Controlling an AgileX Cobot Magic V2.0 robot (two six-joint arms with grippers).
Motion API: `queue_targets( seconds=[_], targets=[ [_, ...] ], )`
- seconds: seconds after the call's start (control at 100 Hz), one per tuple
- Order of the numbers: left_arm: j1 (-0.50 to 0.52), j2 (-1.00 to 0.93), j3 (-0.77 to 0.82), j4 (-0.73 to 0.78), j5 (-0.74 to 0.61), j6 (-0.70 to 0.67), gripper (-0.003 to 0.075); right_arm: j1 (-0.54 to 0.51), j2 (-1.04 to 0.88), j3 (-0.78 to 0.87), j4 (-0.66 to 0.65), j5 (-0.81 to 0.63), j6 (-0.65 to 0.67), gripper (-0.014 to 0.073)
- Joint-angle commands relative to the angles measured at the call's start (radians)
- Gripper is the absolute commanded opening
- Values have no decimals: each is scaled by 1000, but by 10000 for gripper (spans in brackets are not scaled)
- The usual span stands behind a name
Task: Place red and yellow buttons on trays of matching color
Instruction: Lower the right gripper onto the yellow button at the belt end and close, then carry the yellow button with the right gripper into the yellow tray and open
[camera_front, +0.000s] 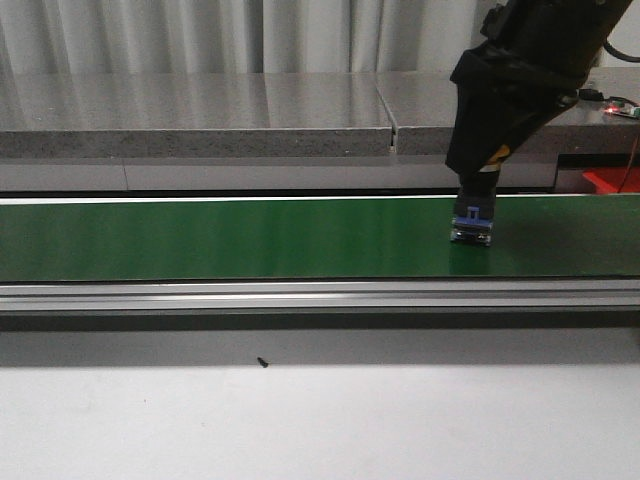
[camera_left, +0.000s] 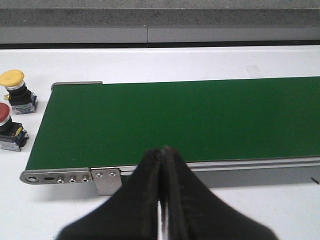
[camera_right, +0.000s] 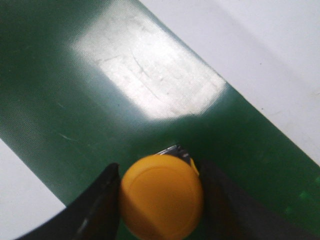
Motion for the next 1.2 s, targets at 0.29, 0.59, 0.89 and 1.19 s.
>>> queue_targets(
  seconds=[0.29,0.59,0.89,1.19],
  targets=[
    [-7,6,-25,-12,-79,-8,-20,-35,-96,-97,9,63,45,234],
    [-7,6,-25,-12,-79,-8,-20,-293,-230,-104,4,151,89,234],
    [-7,6,-25,-12,-79,-8,-20,-601,-241,-96,4,178,105,234],
    [-7,6,-25,-12,-79,-8,-20,-743,-192,15,12,48,105,234]
  ],
)
